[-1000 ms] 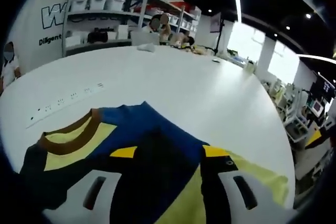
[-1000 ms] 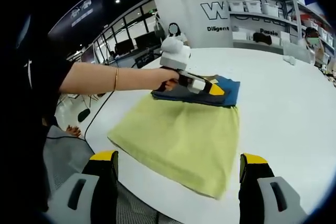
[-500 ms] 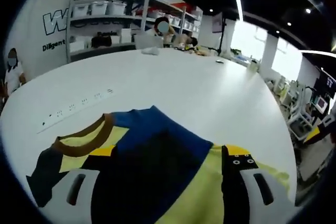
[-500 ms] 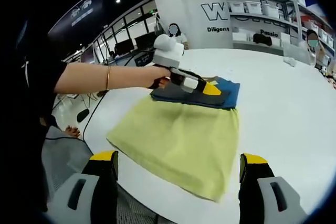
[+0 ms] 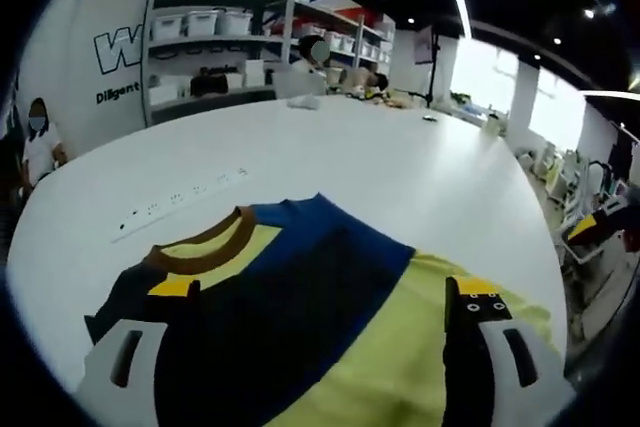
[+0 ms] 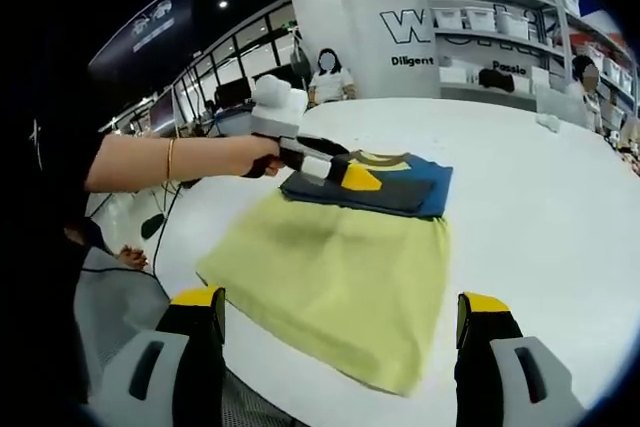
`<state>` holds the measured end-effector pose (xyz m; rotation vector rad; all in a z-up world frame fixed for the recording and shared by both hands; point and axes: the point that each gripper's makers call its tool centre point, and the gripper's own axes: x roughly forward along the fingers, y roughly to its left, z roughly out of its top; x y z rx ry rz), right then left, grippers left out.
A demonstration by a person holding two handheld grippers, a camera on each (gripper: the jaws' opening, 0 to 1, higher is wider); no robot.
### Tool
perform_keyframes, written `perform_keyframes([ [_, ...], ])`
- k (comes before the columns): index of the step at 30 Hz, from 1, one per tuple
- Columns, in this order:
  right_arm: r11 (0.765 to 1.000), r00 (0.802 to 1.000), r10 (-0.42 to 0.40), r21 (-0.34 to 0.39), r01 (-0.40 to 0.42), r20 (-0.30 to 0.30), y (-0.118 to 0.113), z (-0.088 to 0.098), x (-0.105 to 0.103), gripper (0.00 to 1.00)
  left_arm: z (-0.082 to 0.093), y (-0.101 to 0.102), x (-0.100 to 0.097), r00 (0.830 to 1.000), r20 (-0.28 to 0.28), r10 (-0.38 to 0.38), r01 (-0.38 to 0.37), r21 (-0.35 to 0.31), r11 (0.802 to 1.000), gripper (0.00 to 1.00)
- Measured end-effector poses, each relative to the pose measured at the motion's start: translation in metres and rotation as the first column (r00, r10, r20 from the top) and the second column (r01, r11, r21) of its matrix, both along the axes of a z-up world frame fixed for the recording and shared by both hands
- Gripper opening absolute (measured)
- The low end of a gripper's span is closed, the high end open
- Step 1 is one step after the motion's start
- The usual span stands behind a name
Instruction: Fold the garment on the visible template until the final outline fits inside the template.
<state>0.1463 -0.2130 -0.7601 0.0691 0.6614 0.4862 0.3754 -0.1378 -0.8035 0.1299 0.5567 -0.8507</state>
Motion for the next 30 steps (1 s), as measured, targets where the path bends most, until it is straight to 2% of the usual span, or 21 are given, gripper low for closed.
perform_keyframes([
  [12,1.000,1.000,0.006,-0.013,-0.006,0.013,0.003,0.002,0.012,0.99,-0.001,0.050,-0.012,0.998,-0.013,0.069,-0.069,0.009,0.998,0.99],
  [13,1.000,1.000,0.006,-0.010,-0.006,0.021,0.003,0.003,0.013,0.99,-0.001,0.058,-0.011,0.995,-0.015,0.101,-0.101,-0.001,0.995,0.99],
  [16,1.000,1.000,-0.010,-0.008,0.011,0.026,0.000,0.003,0.019,0.99,0.000,0.069,-0.014,0.992,-0.029,0.126,-0.127,-0.031,0.991,0.98],
  [22,1.000,0.999,-0.022,-0.007,0.022,0.044,-0.005,0.003,0.029,0.99,-0.003,0.099,-0.017,0.989,-0.004,0.147,-0.147,0.017,0.989,0.96],
  [30,1.000,0.999,-0.011,-0.015,0.012,0.046,-0.008,-0.003,0.044,0.99,-0.005,0.129,-0.023,0.984,0.004,0.177,-0.177,0.028,0.984,0.95],
])
